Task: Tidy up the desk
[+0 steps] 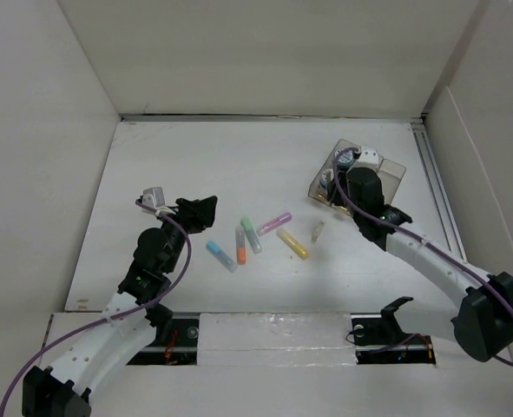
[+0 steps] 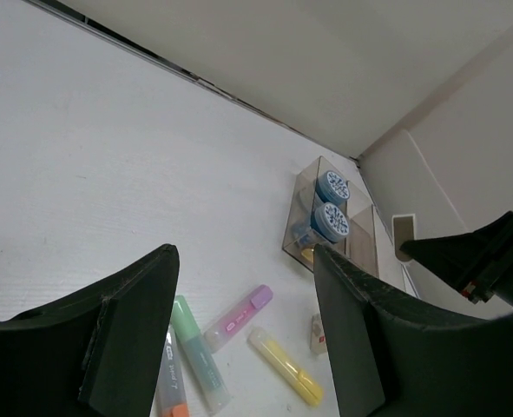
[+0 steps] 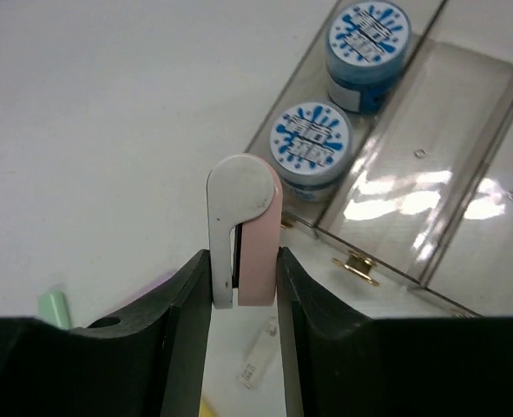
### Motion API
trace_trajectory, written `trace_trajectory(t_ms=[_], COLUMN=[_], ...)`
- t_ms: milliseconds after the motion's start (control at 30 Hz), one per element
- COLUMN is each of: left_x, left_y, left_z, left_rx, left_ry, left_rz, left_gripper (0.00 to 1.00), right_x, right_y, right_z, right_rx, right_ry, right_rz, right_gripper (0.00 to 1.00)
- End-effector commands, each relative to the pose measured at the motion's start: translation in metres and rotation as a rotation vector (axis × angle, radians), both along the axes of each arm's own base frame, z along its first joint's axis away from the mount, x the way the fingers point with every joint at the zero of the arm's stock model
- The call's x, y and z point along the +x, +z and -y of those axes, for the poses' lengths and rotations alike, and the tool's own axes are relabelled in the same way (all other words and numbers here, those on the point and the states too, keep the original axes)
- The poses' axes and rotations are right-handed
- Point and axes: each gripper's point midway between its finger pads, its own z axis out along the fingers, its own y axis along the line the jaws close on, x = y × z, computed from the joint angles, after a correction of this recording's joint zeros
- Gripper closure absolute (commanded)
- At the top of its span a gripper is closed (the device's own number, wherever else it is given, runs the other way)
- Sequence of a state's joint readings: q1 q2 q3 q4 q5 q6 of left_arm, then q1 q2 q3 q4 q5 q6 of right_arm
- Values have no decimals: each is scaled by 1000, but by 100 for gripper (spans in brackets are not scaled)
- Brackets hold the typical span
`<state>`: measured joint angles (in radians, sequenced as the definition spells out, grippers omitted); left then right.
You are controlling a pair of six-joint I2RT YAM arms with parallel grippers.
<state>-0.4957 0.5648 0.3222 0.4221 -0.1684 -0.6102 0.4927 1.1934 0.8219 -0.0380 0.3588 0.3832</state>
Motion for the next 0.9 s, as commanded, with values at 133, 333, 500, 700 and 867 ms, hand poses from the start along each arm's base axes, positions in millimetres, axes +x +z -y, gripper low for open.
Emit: trace_trajectory(t_ms=[133, 333, 500, 700, 867], left_x=[-3, -2, -2, -3, -2], left_y=[35, 33, 33, 34, 34], left_z=[5, 8, 9, 7, 6], left_rx=[-38, -36, -34, -32, -34], left_ry=[-31, -45, -46, -40, -34], left_rz=[93, 86, 83, 87, 89], left_gripper=[42, 42, 42, 42, 41], right_x=[-21, -24, -6, 7, -1], right_y=[-18, -43, -55, -60, -44], right_z=[87, 134, 142, 144, 146], right_rx=[7, 60, 75, 72, 74], right_ry=[-300, -411, -423, -429, -423], right_rz=[-36, -57, -113, -149, -103], right_gripper=[75, 74, 71, 33, 23])
